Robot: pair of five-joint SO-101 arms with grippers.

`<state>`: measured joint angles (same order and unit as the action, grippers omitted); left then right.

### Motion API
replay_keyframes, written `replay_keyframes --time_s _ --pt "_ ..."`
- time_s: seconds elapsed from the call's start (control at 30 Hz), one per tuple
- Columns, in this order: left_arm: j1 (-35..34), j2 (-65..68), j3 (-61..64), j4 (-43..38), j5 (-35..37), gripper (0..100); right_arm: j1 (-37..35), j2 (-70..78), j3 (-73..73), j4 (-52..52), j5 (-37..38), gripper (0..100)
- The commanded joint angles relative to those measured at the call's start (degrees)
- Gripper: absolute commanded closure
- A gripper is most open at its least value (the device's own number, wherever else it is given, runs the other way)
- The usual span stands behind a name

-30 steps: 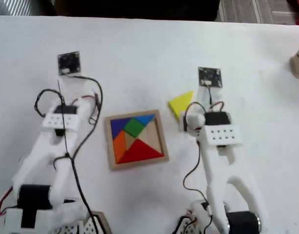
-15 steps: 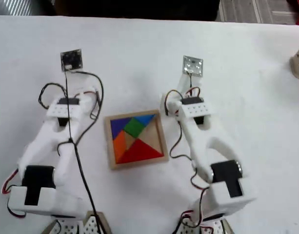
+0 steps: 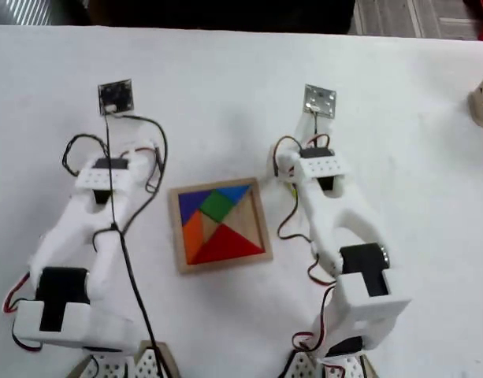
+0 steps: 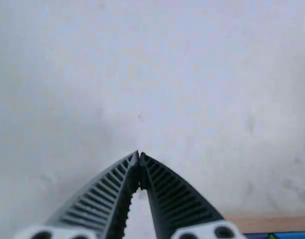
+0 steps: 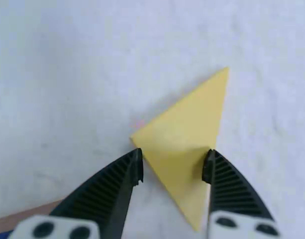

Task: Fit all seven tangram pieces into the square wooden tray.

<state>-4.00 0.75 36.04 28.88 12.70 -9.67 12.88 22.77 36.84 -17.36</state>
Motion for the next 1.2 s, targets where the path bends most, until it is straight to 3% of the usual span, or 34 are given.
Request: replay_keyframes --time_s 0.0,0.43,0.7,0.8,0.97,1.17 --pt "0.2 -0.1 -3.0 -1.1 0.3 98 3.0 -1.4 -1.1 0.7 -0.5 79.8" --pt "0.7 -0.1 -2.9 -1.1 0.2 98 1.2 -8.4 -4.7 5.4 -0.5 79.8" --pt "0.7 0.0 -2.9 -1.2 0.2 98 -3.0 0.4 -4.9 -4.0 -0.4 80.1" --pt "0.7 0.0 -2.9 -1.3 0.2 98 -2.6 3.8 -6.3 -3.3 5.2 82.6" --pt "0.7 0.0 -2.9 -1.3 0.2 98 -0.7 4.5 -9.2 4.4 16.6 98.7" --pt "0.7 0.0 -2.9 -1.2 0.2 98 1.4 4.2 -9.3 11.2 23.2 97.8"
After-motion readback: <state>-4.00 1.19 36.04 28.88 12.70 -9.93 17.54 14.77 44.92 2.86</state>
